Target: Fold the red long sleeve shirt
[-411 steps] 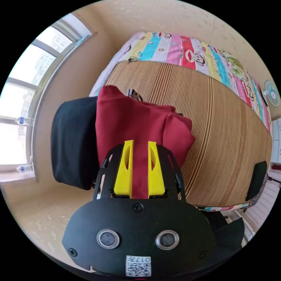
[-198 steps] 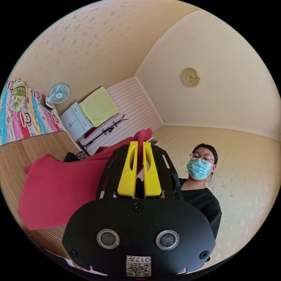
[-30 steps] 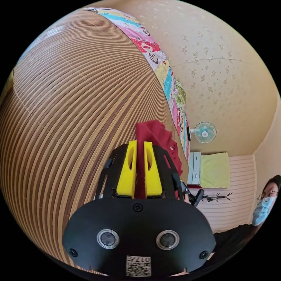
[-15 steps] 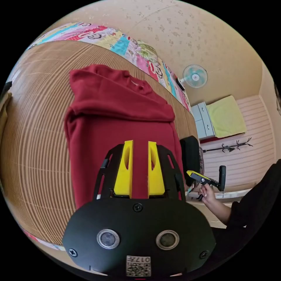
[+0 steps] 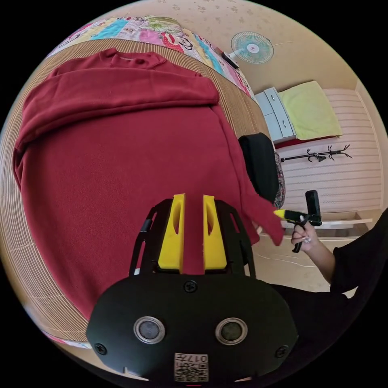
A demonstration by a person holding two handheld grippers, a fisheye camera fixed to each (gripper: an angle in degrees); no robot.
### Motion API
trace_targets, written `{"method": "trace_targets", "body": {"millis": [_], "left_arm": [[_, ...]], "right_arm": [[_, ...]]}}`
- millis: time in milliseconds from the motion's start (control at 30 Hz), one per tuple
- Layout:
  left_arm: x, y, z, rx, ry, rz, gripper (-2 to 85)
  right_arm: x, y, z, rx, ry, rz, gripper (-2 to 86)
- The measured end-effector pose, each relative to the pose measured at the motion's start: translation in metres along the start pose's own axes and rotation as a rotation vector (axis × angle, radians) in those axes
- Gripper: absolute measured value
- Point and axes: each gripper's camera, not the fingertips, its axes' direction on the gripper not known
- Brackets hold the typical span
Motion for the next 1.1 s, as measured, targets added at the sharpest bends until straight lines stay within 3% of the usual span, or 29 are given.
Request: {"method": "trace_targets", "body": {"millis": [100,200,300,333,400,567,733,1000,1100], "left_arm": [[-0.008,-0.006,-0.002,0.01,0.007,-0.02,7.2],[-0.012,-0.011,0.001,0.017,0.016,-0.036,7.1],[-0.015,-0.013,0.008,0.011,0.027,-0.046,7.2],[-0.015,-0.014,0.011,0.002,0.029,-0.046,7.2],[-0.014,-0.015,0.015,-0.007,0.034,-0.041,7.1],[-0.014,-0.017,0.024,-0.032,0.049,-0.043,7.1],[-0.014,-0.02,0.018,-0.021,0.014,-0.02,7.1],[-0.032,-0.019,0.011,-0.001,-0.02,-0.067,7.4],[-0.037,-0.013,0.002,0.022,-0.034,-0.062,7.9]], "right_arm": [[0.023,-0.007,-0.088,0.225,-0.295,-0.073,2.6],[0.083,-0.015,-0.168,0.455,-0.403,-0.072,2.2],[0.177,-0.003,-0.22,0.751,-0.356,0.261,2.3],[0.211,0.016,-0.226,0.907,-0.439,0.457,3.0],[0.235,0.037,-0.22,1.07,-0.603,0.569,4.2],[0.213,0.032,-0.207,0.849,-0.363,0.52,10.7],[0.202,0.021,-0.183,0.824,-0.344,0.536,12.6],[0.194,-0.021,-0.176,0.886,-0.492,0.549,4.3],[0.16,-0.049,-0.197,0.905,-0.629,0.407,3.7]]}}
